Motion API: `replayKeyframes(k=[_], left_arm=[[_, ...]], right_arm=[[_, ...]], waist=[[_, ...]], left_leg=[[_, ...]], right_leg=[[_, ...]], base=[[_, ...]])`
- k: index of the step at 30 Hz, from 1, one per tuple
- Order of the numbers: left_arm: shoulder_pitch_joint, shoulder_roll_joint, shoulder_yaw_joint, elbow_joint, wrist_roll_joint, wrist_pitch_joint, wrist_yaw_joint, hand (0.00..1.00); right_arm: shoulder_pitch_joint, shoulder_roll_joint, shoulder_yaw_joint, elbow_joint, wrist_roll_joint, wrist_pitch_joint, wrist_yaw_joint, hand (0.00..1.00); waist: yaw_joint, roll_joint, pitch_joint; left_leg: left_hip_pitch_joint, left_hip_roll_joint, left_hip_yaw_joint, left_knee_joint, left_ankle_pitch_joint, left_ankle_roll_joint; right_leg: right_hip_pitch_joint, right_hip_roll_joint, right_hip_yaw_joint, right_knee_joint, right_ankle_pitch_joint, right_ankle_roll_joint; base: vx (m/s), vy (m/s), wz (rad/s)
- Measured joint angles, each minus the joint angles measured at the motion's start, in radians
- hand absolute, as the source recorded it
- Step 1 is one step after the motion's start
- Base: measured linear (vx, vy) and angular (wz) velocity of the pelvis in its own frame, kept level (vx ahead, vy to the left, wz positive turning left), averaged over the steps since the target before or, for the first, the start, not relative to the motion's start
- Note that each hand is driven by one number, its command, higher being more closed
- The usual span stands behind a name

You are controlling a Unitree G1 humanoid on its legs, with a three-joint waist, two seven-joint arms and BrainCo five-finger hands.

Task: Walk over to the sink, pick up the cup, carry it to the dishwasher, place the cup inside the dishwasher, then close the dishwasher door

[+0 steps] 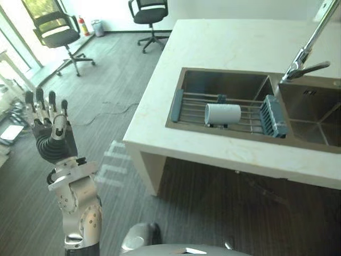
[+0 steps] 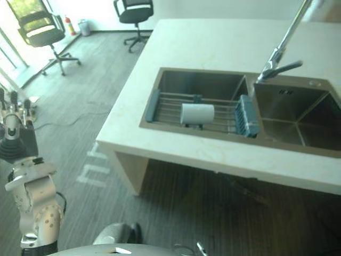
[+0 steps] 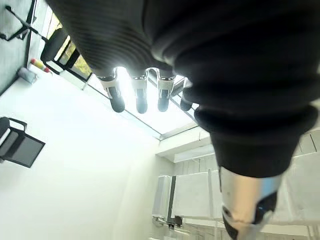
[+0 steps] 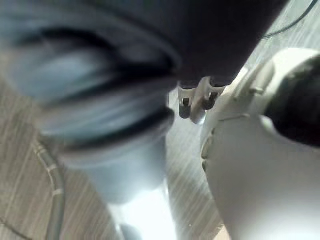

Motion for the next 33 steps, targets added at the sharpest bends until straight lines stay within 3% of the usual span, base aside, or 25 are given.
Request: replayKeyframes(k=[3,5,7,9,12,16,17,18,20,22,24,26,27,28,29,30,32,33], left_arm=[[-0.046,0.028,-0.033,-0.012,0.000,-0.025,-0.003,0.00],[-0.076,0.029,-0.064,-0.011,-0.001,-0.027,-0.010,0.00],[-0.093,0.029,-0.087,-0.003,-0.002,-0.018,-0.035,0.00],[-0.103,0.031,-0.092,0.003,-0.021,0.028,-0.099,0.00],[-0.130,0.038,-0.093,0.006,-0.020,0.085,-0.163,0.00],[-0.179,0.040,-0.096,0.022,-0.022,0.146,-0.192,0.00],[-0.199,0.042,-0.096,0.043,-0.031,0.160,-0.195,0.00],[-0.224,0.057,-0.097,0.075,-0.040,0.182,-0.195,0.00],[-0.227,0.087,-0.098,0.080,-0.020,0.192,-0.195,0.00],[-0.230,0.140,-0.098,0.085,0.021,0.196,-0.185,0.00],[-0.254,0.205,-0.088,0.120,0.015,0.205,-0.144,0.00],[-0.255,0.223,-0.040,0.129,-0.024,0.218,-0.122,0.00],[-0.244,0.190,-0.016,0.153,-0.044,0.224,-0.105,0.00],[-0.243,0.178,-0.014,0.159,-0.049,0.230,-0.099,0.00],[-0.239,0.157,-0.026,0.157,-0.049,0.231,-0.099,0.00],[-0.241,0.152,-0.029,0.149,-0.041,0.233,-0.097,0.00],[-0.263,0.152,-0.029,0.149,-0.042,0.234,-0.090,0.00],[-0.280,0.151,-0.033,0.149,-0.043,0.234,-0.090,0.00]], right_arm=[[0.012,0.034,-0.008,0.011,-0.013,0.000,0.004,0.00],[0.012,0.038,-0.026,0.035,-0.023,-0.001,0.007,0.00],[0.009,0.035,-0.085,0.076,-0.023,0.001,0.007,0.00],[0.012,0.019,-0.126,0.125,-0.031,0.003,0.005,0.00],[0.016,0.006,-0.131,0.142,-0.094,0.003,0.005,0.00],[-0.005,-0.006,-0.164,0.161,-0.126,0.002,0.002,0.00],[-0.006,-0.011,-0.186,0.163,-0.142,0.001,0.001,0.00],[0.001,-0.009,-0.219,0.171,-0.182,0.004,-0.003,0.00],[0.003,-0.004,-0.246,0.182,-0.214,0.007,-0.002,0.00],[0.004,0.002,-0.260,0.194,-0.242,0.019,-0.003,0.00],[0.013,0.034,-0.277,0.201,-0.254,0.030,-0.003,0.00],[0.012,0.052,-0.277,0.213,-0.240,0.043,-0.003,0.00],[0.006,0.028,-0.276,0.219,-0.240,0.046,-0.002,0.00],[0.009,0.015,-0.274,0.212,-0.241,0.044,-0.001,0.00],[0.008,-0.015,-0.269,0.205,-0.241,0.035,-0.004,0.00],[0.006,-0.041,-0.263,0.202,-0.243,0.021,-0.004,0.00],[0.014,-0.058,-0.264,0.202,-0.248,0.001,-0.003,0.00],[0.022,-0.061,-0.265,0.200,-0.244,-0.004,-0.001,0.00]], waist=[[-0.009,-0.051,-0.029],[-0.015,-0.063,-0.044],[-0.018,-0.058,-0.050],[-0.041,-0.032,-0.051],[-0.058,-0.019,-0.055],[-0.057,-0.001,-0.053],[-0.057,0.014,-0.045],[-0.059,0.019,-0.045],[-0.063,0.027,-0.043],[-0.064,0.005,-0.050],[-0.058,-0.039,-0.050],[-0.056,-0.072,-0.052],[-0.068,-0.029,-0.041],[-0.069,-0.017,-0.044],[-0.078,0.023,-0.035],[-0.087,0.037,-0.031],[-0.105,0.036,-0.028],[-0.103,0.027,-0.026]], left_leg=[[0.030,-0.002,0.017,-0.026,-0.012,0.002],[0.038,0.000,0.026,-0.031,-0.025,-0.002],[0.060,0.004,0.041,-0.051,-0.038,-0.010],[0.111,0.005,0.063,-0.116,-0.020,-0.016],[0.134,0.006,0.062,-0.137,0.003,-0.003],[0.137,0.036,0.006,-0.158,0.006,-0.009],[0.148,0.053,0.003,-0.174,0.009,-0.014],[0.147,0.071,0.000,-0.177,0.013,-0.021],[0.134,0.099,-0.016,-0.177,0.014,-0.045],[0.115,0.133,-0.034,-0.178,0.026,-0.081],[0.096,0.172,-0.066,-0.179,0.048,-0.142],[0.086,0.182,-0.078,-0.188,0.071,-0.190],[0.088,0.223,-0.105,-0.193,0.092,-0.216],[0.089,0.241,-0.101,-0.203,0.106,-0.214],[0.085,0.273,-0.098,-0.223,0.141,-0.200],[0.072,0.277,-0.073,-0.216,0.192,-0.159],[0.036,0.276,0.012,-0.145,0.247,-0.079],[0.016,0.247,0.022,-0.083,0.207,-0.092]], right_leg=[[-0.010,-0.007,-0.007,0.022,-0.003,0.002],[-0.012,-0.007,-0.006,0.027,-0.003,0.002],[-0.027,-0.009,-0.008,0.064,-0.003,0.002],[-0.089,-0.036,-0.063,0.198,0.000,0.007],[-0.113,-0.058,-0.127,0.227,0.010,0.022],[-0.121,-0.024,-0.109,0.185,0.059,0.054],[-0.137,-0.032,-0.115,0.214,0.027,0.030],[-0.154,-0.091,-0.113,0.242,-0.029,0.024],[-0.164,-0.144,-0.102,0.215,-0.018,0.034],[-0.172,-0.182,-0.081,0.157,0.028,0.046],[-0.150,-0.205,-0.088,0.086,0.085,0.084],[-0.138,-0.199,-0.101,0.040,0.117,0.117],[-0.134,-0.161,-0.124,0.057,0.100,0.147],[-0.140,-0.140,-0.134,0.068,0.078,0.132],[-0.165,-0.122,-0.146,0.126,0.031,0.106],[-0.177,-0.124,-0.156,0.164,0.000,0.088],[-0.123,-0.126,-0.199,0.138,-0.006,0.065],[-0.076,-0.126,-0.227,0.094,0.004,0.052]], base=[[0.16,-0.005,-0.21],[0.07,-0.029,-0.21],[0.03,-0.019,-0.38],[0.01,0.033,-0.41],[0.03,0.012,-0.51],[-0.01,-0.082,-0.64],[-0.08,-0.004,-0.17],[-0.11,-0.010,-0.09],[-0.08,-0.073,0.06],[-0.03,-0.212,0.14],[-0.03,-0.402,0.32],[-0.02,-0.527,0.30],[-0.02,-0.512,0.28],[-0.03,-0.440,0.32],[-0.04,-0.366,0.30],[-0.03,-0.371,0.32],[0.04,-0.407,0.50],[0.07,-0.353,0.49]])
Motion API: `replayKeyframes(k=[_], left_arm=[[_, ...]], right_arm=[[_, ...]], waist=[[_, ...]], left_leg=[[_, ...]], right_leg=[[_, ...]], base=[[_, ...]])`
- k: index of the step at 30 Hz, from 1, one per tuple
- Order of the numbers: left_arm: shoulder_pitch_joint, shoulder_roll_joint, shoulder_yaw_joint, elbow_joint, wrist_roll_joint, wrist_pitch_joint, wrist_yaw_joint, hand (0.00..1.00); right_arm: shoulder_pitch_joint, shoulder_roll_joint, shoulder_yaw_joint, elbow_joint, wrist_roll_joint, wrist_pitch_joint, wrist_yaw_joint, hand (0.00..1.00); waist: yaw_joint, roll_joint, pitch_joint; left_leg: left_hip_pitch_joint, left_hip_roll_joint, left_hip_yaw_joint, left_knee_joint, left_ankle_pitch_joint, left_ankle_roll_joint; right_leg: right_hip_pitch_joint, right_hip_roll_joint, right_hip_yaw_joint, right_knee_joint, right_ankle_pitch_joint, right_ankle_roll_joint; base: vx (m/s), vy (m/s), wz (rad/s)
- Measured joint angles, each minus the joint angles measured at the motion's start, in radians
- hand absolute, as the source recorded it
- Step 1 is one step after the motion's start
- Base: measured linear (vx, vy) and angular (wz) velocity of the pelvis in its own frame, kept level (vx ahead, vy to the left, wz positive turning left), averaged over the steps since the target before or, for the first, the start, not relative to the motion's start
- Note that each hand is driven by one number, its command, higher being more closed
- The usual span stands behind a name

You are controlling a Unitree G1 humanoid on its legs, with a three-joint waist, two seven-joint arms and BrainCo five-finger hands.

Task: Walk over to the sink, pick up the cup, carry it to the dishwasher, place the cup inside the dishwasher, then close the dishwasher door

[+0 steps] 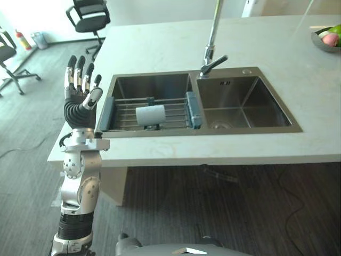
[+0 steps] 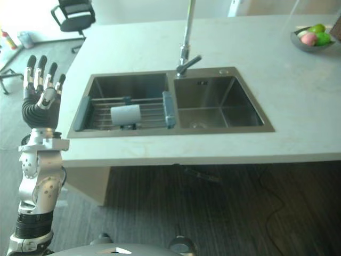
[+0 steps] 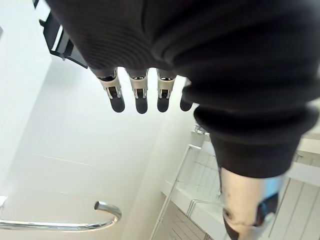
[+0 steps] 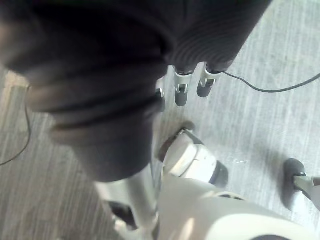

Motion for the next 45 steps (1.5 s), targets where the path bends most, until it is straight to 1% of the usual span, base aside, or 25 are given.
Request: replayKeyframes(k=[1,2,3,4,5,6,7,9,10,11,12,13,15,16,18,20,21,24,28,30,33,37,39,43,45], left_arm=[[-0.006,0.000,-0.002,0.000,-0.001,-0.001,0.000,0.00],[-0.009,0.000,-0.003,-0.003,-0.006,-0.005,0.000,0.00],[-0.009,0.001,-0.004,-0.006,-0.008,-0.005,-0.001,0.00],[-0.009,0.002,-0.003,-0.008,-0.008,-0.004,-0.002,0.00],[-0.009,0.007,0.000,-0.014,-0.007,-0.004,-0.005,0.00],[-0.009,0.014,0.005,-0.017,-0.007,-0.003,-0.006,0.00],[-0.003,0.026,0.022,-0.027,-0.006,-0.002,-0.003,0.00],[0.024,0.057,0.057,-0.043,0.008,0.006,0.001,0.00],[0.024,0.090,0.052,-0.037,0.025,0.028,0.001,0.00],[0.022,0.099,0.045,-0.036,0.028,0.043,0.001,0.00],[0.022,0.116,0.028,-0.030,0.065,0.074,0.006,0.00],[0.023,0.126,0.014,-0.021,0.092,0.083,0.015,0.00],[0.024,0.144,-0.023,0.023,0.199,0.114,0.050,0.00],[0.024,0.144,-0.030,0.038,0.224,0.120,0.060,0.00],[0.025,0.144,-0.049,0.083,0.348,0.129,0.092,0.00],[0.025,0.155,-0.070,0.099,0.435,0.134,0.111,0.00],[0.023,0.165,-0.082,0.104,0.489,0.141,0.113,0.00],[0.005,0.206,-0.111,0.201,0.577,0.165,0.112,0.00],[-0.021,0.213,-0.111,0.307,0.653,0.195,0.117,0.00],[-0.026,0.216,-0.112,0.335,0.694,0.199,0.131,0.00],[-0.035,0.259,-0.113,0.375,0.776,0.212,0.158,0.00],[-0.070,0.278,-0.118,0.422,0.848,0.212,0.158,0.00],[-0.088,0.287,-0.150,0.458,0.887,0.212,0.158,0.00],[-0.088,0.286,-0.191,0.504,0.890,0.209,0.155,0.00],[-0.088,0.286,-0.217,0.542,0.922,0.208,0.155,0.00]], right_arm=[[0.001,-0.003,0.000,0.000,0.005,0.000,0.000,0.00],[-0.001,-0.012,0.000,-0.001,0.010,0.006,0.006,0.00],[-0.005,-0.019,0.000,-0.001,0.037,0.017,0.009,0.00],[-0.007,-0.019,-0.001,-0.002,0.050,0.024,0.008,0.00],[-0.010,-0.017,-0.001,-0.002,0.070,0.034,0.009,0.00],[-0.011,-0.012,0.000,-0.002,0.072,0.035,0.009,0.00],[-0.019,-0.008,0.001,-0.001,0.067,0.036,0.011,0.00],[-0.040,-0.005,-0.006,-0.001,0.063,0.041,0.023,0.00],[-0.050,0.004,-0.011,-0.002,0.064,0.043,0.030,0.00],[-0.051,0.009,-0.010,-0.002,0.067,0.043,0.031,0.00],[-0.054,0.022,0.013,-0.002,0.086,0.044,0.041,0.00],[-0.054,0.028,0.030,-0.002,0.092,0.044,0.043,0.00],[-0.062,0.033,0.073,-0.003,0.127,0.044,0.040,0.00],[-0.066,0.031,0.083,-0.003,0.127,0.043,0.037,0.00],[-0.070,0.029,0.151,-0.004,0.147,0.045,0.014,0.00],[-0.071,0.028,0.187,-0.005,0.167,0.047,-0.003,0.00],[-0.071,0.022,0.198,-0.010,0.181,0.048,-0.004,0.00],[-0.060,0.016,0.226,-0.042,0.194,0.052,-0.024,0.00],[-0.061,0.013,0.228,-0.047,0.204,0.052,-0.041,0.00],[-0.061,0.013,0.228,-0.049,0.204,0.052,-0.044,0.00],[-0.062,0.012,0.227,-0.055,0.205,0.052,-0.050,0.00],[-0.062,0.014,0.227,-0.074,0.226,0.052,-0.071,0.00],[-0.063,0.014,0.227,-0.080,0.231,0.052,-0.075,0.00],[-0.062,0.015,0.228,-0.079,0.231,0.052,-0.085,0.00],[-0.058,0.021,0.232,-0.080,0.231,0.052,-0.090,0.00]], waist=[[0.007,-0.004,0.000],[0.018,-0.008,-0.001],[0.020,-0.005,-0.003],[0.021,-0.003,-0.004],[0.025,0.005,-0.009],[0.026,0.004,-0.012],[0.039,0.004,-0.017],[0.066,-0.002,-0.020],[0.057,-0.011,-0.022],[0.049,-0.015,-0.023],[0.038,-0.025,-0.024],[0.038,-0.026,-0.024],[0.041,-0.023,-0.026],[0.042,-0.021,-0.027],[0.042,-0.019,-0.030],[0.048,-0.025,-0.033],[0.042,-0.027,-0.035],[0.027,-0.021,-0.049],[0.017,-0.012,-0.057],[0.015,-0.011,-0.059],[0.013,-0.014,-0.065],[0.015,-0.015,-0.066],[0.014,-0.016,-0.067],[0.013,-0.020,-0.071],[0.004,-0.024,-0.074]], left_leg=[[-0.002,-0.022,0.001,0.021,-0.021,-0.001],[-0.001,-0.072,0.007,0.028,-0.042,0.001],[0.002,-0.116,0.014,0.002,-0.042,0.006],[0.003,-0.137,0.011,-0.023,-0.033,0.010],[0.018,-0.166,-0.016,-0.087,-0.021,0.016],[0.029,-0.167,-0.029,-0.116,-0.021,0.016],[0.050,-0.165,-0.091,-0.167,-0.017,0.009],[0.086,-0.162,-0.074,-0.211,-0.013,0.003],[0.090,-0.174,-0.069,-0.217,-0.014,0.002],[0.090,-0.180,-0.072,-0.217,-0.014,0.002],[0.090,-0.195,-0.080,-0.218,-0.014,0.002],[0.091,-0.199,-0.084,-0.220,-0.014,0.002],[0.102,-0.208,-0.091,-0.238,-0.015,0.005],[0.105,-0.208,-0.091,-0.245,-0.018,0.007],[0.109,-0.204,-0.088,-0.261,-0.030,0.009],[0.108,-0.204,-0.068,-0.261,-0.033,0.011],[0.107,-0.205,-0.064,-0.261,-0.035,0.014],[0.108,-0.213,-0.049,-0.275,-0.029,0.018],[0.107,-0.215,-0.038,-0.299,-0.018,0.018],[0.107,-0.214,-0.036,-0.305,-0.016,0.016],[0.108,-0.211,-0.027,-0.314,-0.014,0.015],[0.109,-0.210,-0.014,-0.314,-0.015,0.015],[0.108,-0.210,-0.007,-0.315,-0.017,0.015],[0.108,-0.207,0.017,-0.315,-0.020,0.015],[0.107,-0.206,0.025,-0.315,-0.020,0.015]], right_leg=[[0.017,0.001,-0.007,-0.022,0.006,-0.005],[0.043,0.008,-0.018,-0.066,0.021,-0.012],[0.059,0.022,-0.026,-0.108,0.037,-0.014],[0.061,0.031,-0.025,-0.121,0.041,-0.016],[0.058,0.055,-0.023,-0.140,0.049,-0.018],[0.055,0.066,-0.020,-0.148,0.051,-0.019],[0.040,0.076,0.006,-0.155,0.052,-0.019],[0.028,0.079,0.065,-0.172,0.072,-0.015],[0.042,0.069,0.066,-0.193,0.086,-0.003],[0.047,0.067,0.062,-0.201,0.090,0.001],[0.059,0.056,0.055,-0.215,0.098,0.012],[0.060,0.051,0.053,-0.217,0.100,0.015],[0.058,0.044,0.057,-0.226,0.107,0.023],[0.059,0.042,0.059,-0.230,0.111,0.025],[0.051,0.048,0.070,-0.247,0.121,0.026],[0.041,0.049,0.091,-0.257,0.132,0.023],[0.041,0.051,0.095,-0.267,0.146,0.028],[0.041,0.055,0.107,-0.307,0.178,0.028],[0.035,0.061,0.114,-0.346,0.205,0.027],[0.033,0.063,0.117,-0.347,0.210,0.027],[0.023,0.067,0.132,-0.345,0.210,0.027],[0.018,0.066,0.141,-0.343,0.213,0.026],[0.012,0.065,0.146,-0.348,0.217,0.026],[-0.003,0.065,0.171,-0.349,0.226,0.025],[-0.009,0.065,0.180,-0.349,0.230,0.026]], base=[[0.06,-0.312,0.22],[0.03,-0.173,0.09],[0.04,-0.188,0.09],[0.05,-0.079,0.09],[0.05,-0.037,0.03],[0.07,-0.043,-0.19],[0.07,-0.029,-0.52],[0.09,0.008,-0.80],[0.10,0.054,-0.34],[0.09,0.076,0.10],[0.04,0.054,0.22],[0.01,0.069,0.16],[-0.03,0.073,-0.01],[-0.05,0.076,-0.07],[-0.07,0.069,-0.12],[-0.08,0.064,-0.28],[-0.08,0.048,-0.26],[-0.05,0.034,-0.18],[-0.03,0.009,-0.13],[0.00,-0.008,-0.05],[0.03,-0.013,-0.10],[0.01,-0.002,-0.10],[-0.04,0.004,-0.11],[-0.05,0.004,-0.18],[-0.04,-0.003,-0.15]])
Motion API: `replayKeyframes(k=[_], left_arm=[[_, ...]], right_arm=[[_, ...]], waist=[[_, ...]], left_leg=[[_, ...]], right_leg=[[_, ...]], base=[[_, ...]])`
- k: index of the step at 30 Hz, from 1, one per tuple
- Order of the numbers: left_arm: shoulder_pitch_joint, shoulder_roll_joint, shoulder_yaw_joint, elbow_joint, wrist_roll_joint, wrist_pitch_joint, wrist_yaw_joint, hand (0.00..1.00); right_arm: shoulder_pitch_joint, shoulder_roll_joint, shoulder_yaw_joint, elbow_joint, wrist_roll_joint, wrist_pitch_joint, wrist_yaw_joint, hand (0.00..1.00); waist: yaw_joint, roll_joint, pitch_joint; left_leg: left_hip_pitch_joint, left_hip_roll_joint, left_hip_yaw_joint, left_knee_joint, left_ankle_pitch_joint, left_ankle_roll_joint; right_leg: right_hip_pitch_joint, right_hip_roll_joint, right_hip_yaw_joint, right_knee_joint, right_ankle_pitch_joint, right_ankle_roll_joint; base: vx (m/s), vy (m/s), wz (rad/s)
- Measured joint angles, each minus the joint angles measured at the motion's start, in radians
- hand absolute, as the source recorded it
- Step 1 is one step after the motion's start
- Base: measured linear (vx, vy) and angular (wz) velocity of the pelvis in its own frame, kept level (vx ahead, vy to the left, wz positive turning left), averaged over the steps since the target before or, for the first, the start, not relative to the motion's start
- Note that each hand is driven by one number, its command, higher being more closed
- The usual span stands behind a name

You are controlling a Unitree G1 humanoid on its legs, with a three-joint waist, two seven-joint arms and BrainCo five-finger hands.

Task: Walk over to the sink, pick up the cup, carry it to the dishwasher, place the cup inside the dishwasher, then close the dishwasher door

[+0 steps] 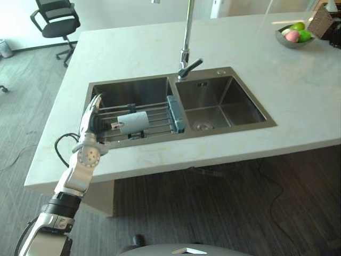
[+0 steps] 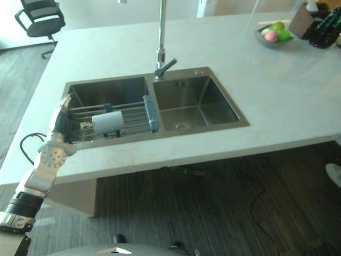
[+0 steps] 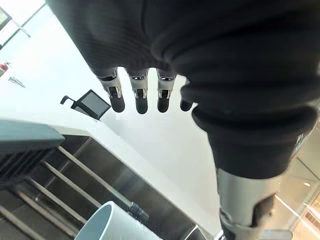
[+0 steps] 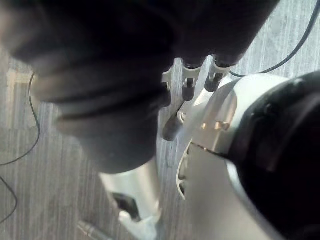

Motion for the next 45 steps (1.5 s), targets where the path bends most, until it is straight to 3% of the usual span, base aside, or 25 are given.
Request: replayKeyframes(k=[6,20,29,34,40,45], left_arm=[[-0.002,-0.007,-0.033,0.043,0.043,-0.005,0.002,0.00],[-0.017,-0.005,-0.054,0.133,0.146,-0.018,0.050,0.00],[-0.019,-0.004,-0.061,0.190,0.162,0.032,0.106,0.00],[-0.019,-0.004,-0.058,0.208,0.162,0.023,0.158,0.00],[-0.019,-0.003,-0.058,0.207,0.184,0.020,0.159,0.00],[-0.019,0.008,-0.059,0.206,0.201,0.070,0.151,0.00]], right_arm=[[0.006,0.008,0.031,0.000,-0.003,0.001,-0.003,0.00],[0.005,0.009,0.030,0.000,-0.007,0.003,-0.023,0.00],[0.005,0.008,0.013,0.000,-0.002,0.014,-0.039,0.00],[0.006,0.008,0.012,0.000,0.012,0.018,-0.045,0.00],[0.006,0.006,0.011,-0.001,0.013,0.020,-0.045,0.00],[0.006,0.002,-0.015,-0.001,0.013,0.022,-0.045,0.00]], waist=[[-0.012,-0.013,-0.009],[-0.029,-0.014,-0.009],[-0.033,-0.007,-0.010],[-0.034,-0.002,-0.009],[-0.034,0.005,-0.005],[-0.035,0.014,0.002]], left_leg=[[-0.001,0.002,0.020,0.000,-0.003,-0.002],[-0.001,-0.003,0.020,0.000,-0.001,0.000],[0.000,-0.003,0.022,0.000,-0.004,-0.003],[0.000,-0.004,0.022,0.000,-0.005,-0.003],[0.001,-0.004,0.023,0.000,-0.005,-0.003],[0.005,-0.003,0.044,0.000,-0.007,-0.002]], right_leg=[[-0.013,0.001,0.019,0.000,0.004,0.000],[-0.015,-0.003,0.020,0.000,0.008,0.003],[-0.026,-0.003,0.040,0.000,0.011,0.003],[-0.027,-0.003,0.043,0.000,0.013,0.003],[-0.027,-0.003,0.045,0.000,0.016,0.003],[-0.036,-0.003,0.069,0.000,0.020,0.003]], base=[[-0.01,-0.005,-0.10],[-0.01,-0.001,0.00],[-0.01,-0.008,-0.05],[0.00,-0.002,-0.02],[0.00,0.000,0.00],[-0.02,-0.008,-0.11]])
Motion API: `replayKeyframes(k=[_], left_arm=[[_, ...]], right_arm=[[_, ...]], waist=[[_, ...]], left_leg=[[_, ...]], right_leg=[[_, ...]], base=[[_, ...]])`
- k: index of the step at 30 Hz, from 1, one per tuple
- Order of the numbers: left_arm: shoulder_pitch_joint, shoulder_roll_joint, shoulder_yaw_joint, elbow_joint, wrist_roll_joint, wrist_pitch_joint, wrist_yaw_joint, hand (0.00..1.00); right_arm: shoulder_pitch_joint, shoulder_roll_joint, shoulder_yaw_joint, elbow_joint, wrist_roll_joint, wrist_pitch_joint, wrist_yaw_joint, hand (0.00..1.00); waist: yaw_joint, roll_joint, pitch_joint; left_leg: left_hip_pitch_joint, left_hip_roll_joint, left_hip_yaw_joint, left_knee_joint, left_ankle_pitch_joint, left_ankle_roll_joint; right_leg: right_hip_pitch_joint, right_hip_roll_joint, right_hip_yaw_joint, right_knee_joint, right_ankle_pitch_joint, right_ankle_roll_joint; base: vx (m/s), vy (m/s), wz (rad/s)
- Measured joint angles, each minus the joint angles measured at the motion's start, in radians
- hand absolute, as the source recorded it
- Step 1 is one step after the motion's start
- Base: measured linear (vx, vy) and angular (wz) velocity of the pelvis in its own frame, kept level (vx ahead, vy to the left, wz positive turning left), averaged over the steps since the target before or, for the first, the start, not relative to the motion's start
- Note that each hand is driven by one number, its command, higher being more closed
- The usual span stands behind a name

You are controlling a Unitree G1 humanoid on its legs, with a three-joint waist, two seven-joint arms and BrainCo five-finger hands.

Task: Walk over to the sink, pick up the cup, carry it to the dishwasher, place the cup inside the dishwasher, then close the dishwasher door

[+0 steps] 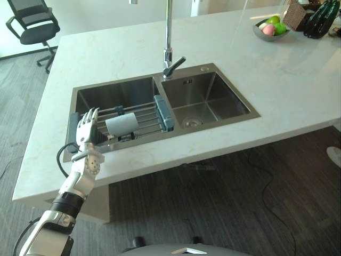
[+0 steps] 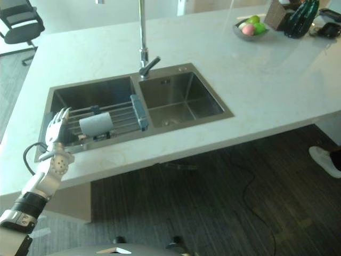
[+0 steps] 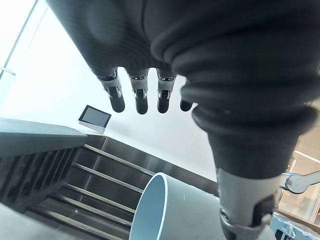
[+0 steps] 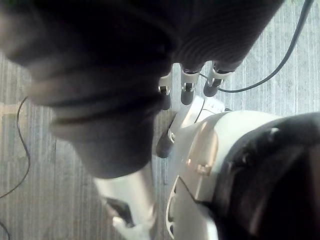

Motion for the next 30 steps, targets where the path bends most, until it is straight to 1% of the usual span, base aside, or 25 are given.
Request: replayKeyframes(k=[4,5,7,8,11,13,16,18,21,23,24,30], left_arm=[[0.000,0.015,-0.007,0.000,0.001,0.024,-0.008,0.00],[0.001,0.031,-0.030,0.000,0.001,0.038,-0.012,0.00],[0.003,0.034,-0.043,-0.002,0.001,0.070,-0.025,0.00],[0.004,0.034,-0.050,-0.002,0.000,0.097,-0.028,0.00],[0.004,0.035,-0.064,-0.001,0.000,0.135,-0.038,0.00],[0.001,0.036,-0.062,-0.006,0.018,0.151,-0.044,0.00],[0.000,0.038,-0.062,-0.014,0.020,0.167,-0.060,0.00],[-0.012,0.038,-0.066,-0.021,0.019,0.182,-0.091,0.00],[-0.046,0.040,-0.066,-0.021,0.020,0.175,-0.100,0.00],[-0.053,0.043,-0.066,-0.021,0.040,0.147,-0.122,0.00],[-0.054,0.044,-0.066,-0.021,0.041,0.131,-0.133,0.00],[-0.075,0.048,-0.066,0.050,0.105,0.098,-0.136,0.00]], right_arm=[[0.004,0.001,-0.003,0.000,-0.004,0.000,0.000,0.00],[0.005,0.007,-0.011,-0.002,-0.012,-0.001,0.000,0.00],[0.012,0.007,-0.013,-0.009,-0.023,-0.003,-0.001,0.00],[0.014,0.007,-0.012,-0.009,-0.023,-0.005,-0.003,0.00],[0.015,0.006,0.002,-0.009,-0.023,-0.008,-0.023,0.00],[0.018,0.004,0.008,-0.007,-0.023,0.000,-0.024,0.00],[0.020,-0.001,0.010,-0.007,-0.023,0.008,-0.024,0.00],[0.020,-0.014,0.034,-0.007,-0.020,0.023,-0.024,0.00],[0.020,-0.018,0.049,-0.008,0.000,0.038,-0.023,0.00],[0.019,-0.018,0.049,-0.009,0.002,0.049,-0.023,0.00],[0.019,-0.018,0.050,-0.011,0.018,0.048,-0.023,0.00],[0.019,-0.020,0.050,-0.037,0.037,0.046,-0.020,0.00]], waist=[[-0.006,-0.002,0.003],[-0.008,-0.004,0.005],[-0.014,-0.006,0.006],[-0.023,-0.005,0.009],[-0.039,-0.008,0.013],[-0.053,-0.006,0.018],[-0.054,0.000,0.026],[-0.055,0.007,0.042],[-0.050,0.006,0.064],[-0.049,0.003,0.067],[-0.046,0.002,0.067],[-0.047,-0.001,0.075]], left_leg=[[0.018,0.003,0.025,0.000,-0.008,-0.001],[0.027,0.005,0.037,0.000,-0.012,-0.003],[0.038,0.006,0.057,0.000,-0.020,-0.005],[0.042,0.006,0.060,0.000,-0.023,-0.006],[0.043,0.005,0.060,0.000,-0.028,-0.007],[0.044,0.003,0.059,0.000,-0.031,-0.005],[0.048,0.003,0.054,0.001,-0.032,-0.004],[0.045,0.000,0.038,0.006,-0.032,-0.004],[0.042,-0.001,0.009,0.011,-0.029,0.000],[0.032,-0.002,-0.007,0.020,-0.029,0.000],[0.027,-0.002,-0.014,0.022,-0.028,0.001],[0.020,-0.003,-0.029,0.022,-0.027,0.000]], right_leg=[[0.001,0.002,0.028,0.000,0.001,0.000],[0.002,0.003,0.040,0.000,0.002,-0.001],[0.001,0.005,0.061,0.000,0.002,-0.001],[0.001,0.005,0.068,0.000,0.003,-0.001],[-0.011,0.007,0.087,0.001,0.004,-0.001],[-0.013,0.007,0.095,0.007,0.005,0.000],[-0.013,0.006,0.101,0.007,0.005,0.000],[-0.007,0.003,0.089,0.007,0.006,0.000],[0.005,0.000,0.067,0.007,0.006,0.000],[0.008,-0.002,0.051,0.007,0.005,0.001],[0.008,-0.003,0.043,0.006,0.005,0.001],[0.008,-0.005,0.028,0.003,0.003,0.003]], base=[[-0.01,-0.006,-0.23],[-0.02,-0.009,-0.33],[-0.02,-0.010,-0.31],[-0.01,-0.009,-0.18],[0.00,-0.011,-0.20],[0.02,-0.018,-0.13],[0.00,-0.018,-0.07],[-0.04,-0.022,0.11],[-0.06,-0.027,0.25],[-0.06,-0.019,0.24],[-0.05,-0.018,0.17],[-0.03,-0.011,0.06]])
